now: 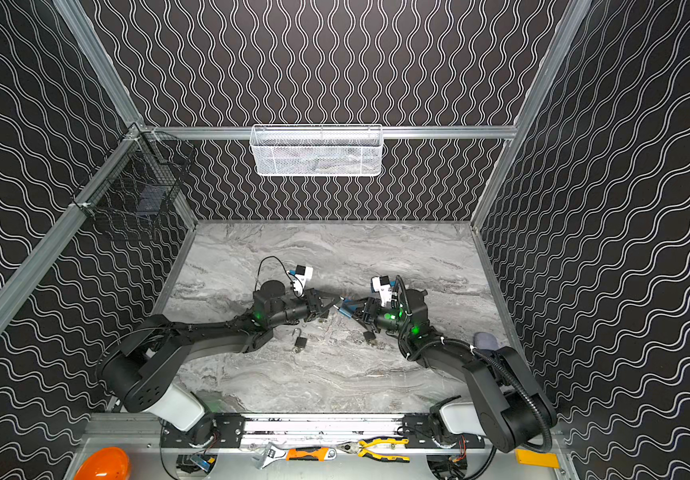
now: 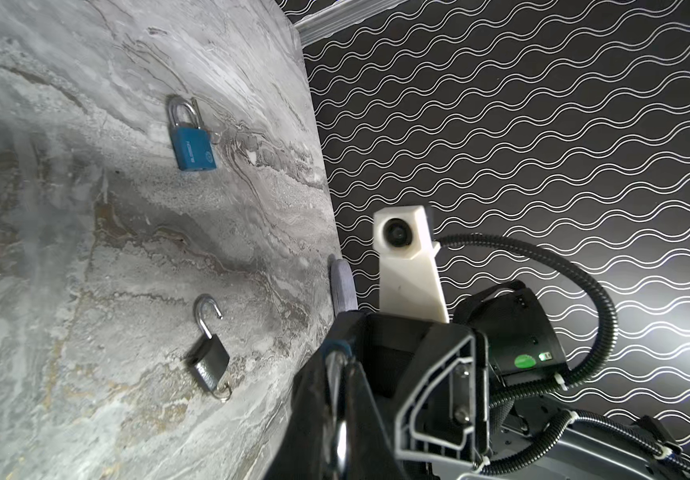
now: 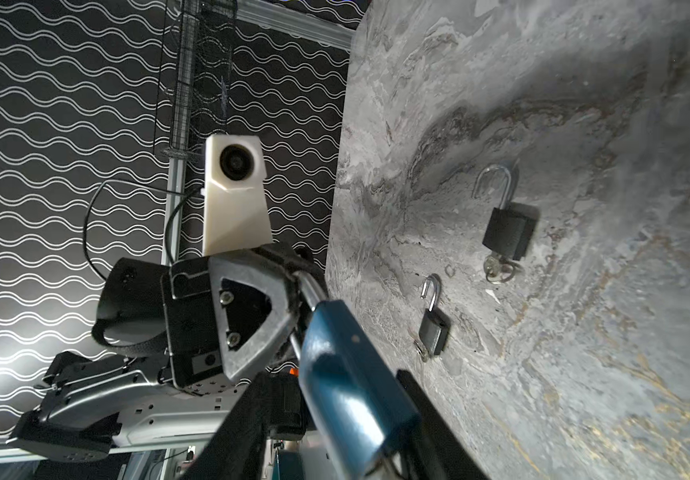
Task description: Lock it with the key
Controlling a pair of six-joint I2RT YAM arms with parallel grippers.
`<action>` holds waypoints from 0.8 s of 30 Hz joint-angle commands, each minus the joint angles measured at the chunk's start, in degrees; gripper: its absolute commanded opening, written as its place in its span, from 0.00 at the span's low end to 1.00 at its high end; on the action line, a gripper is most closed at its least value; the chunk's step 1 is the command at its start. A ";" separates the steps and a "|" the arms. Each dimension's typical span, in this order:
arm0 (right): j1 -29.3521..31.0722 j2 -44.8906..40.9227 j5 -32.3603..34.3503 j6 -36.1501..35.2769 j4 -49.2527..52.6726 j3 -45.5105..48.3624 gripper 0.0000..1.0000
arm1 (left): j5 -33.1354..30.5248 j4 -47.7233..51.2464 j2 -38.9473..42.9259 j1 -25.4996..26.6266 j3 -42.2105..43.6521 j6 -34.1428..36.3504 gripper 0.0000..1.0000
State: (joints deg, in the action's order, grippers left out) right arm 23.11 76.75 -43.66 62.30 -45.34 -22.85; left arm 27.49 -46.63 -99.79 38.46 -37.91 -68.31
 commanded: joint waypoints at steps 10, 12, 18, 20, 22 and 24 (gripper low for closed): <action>-0.60 -1.91 1.56 1.11 -5.56 4.75 0.49 | 0.84 -3.04 -0.14 -0.76 0.28 -0.35 0.00; -0.61 -2.35 1.73 1.18 -5.63 5.18 0.46 | 0.90 -3.35 -0.37 -0.81 0.27 -0.57 0.00; -0.88 -3.08 2.52 0.65 -5.06 5.99 0.40 | 1.18 -4.96 -1.17 -0.87 0.52 -1.38 0.00; -1.05 -3.11 2.74 0.88 -5.67 6.32 0.38 | 1.22 -5.42 -1.50 -0.93 0.67 -1.75 0.00; -1.14 -3.01 2.81 0.63 -5.73 6.30 0.33 | 1.08 -4.96 -1.56 -1.00 0.65 -1.54 0.00; -1.27 -3.01 2.88 0.77 -5.81 6.33 0.31 | 1.16 -5.62 -1.74 -1.04 0.83 -1.92 0.00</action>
State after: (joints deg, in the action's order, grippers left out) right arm 22.00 73.93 -41.06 62.61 -48.12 -16.62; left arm 28.23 -48.18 -101.16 37.58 -37.15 -69.43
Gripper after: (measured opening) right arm 0.314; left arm 0.094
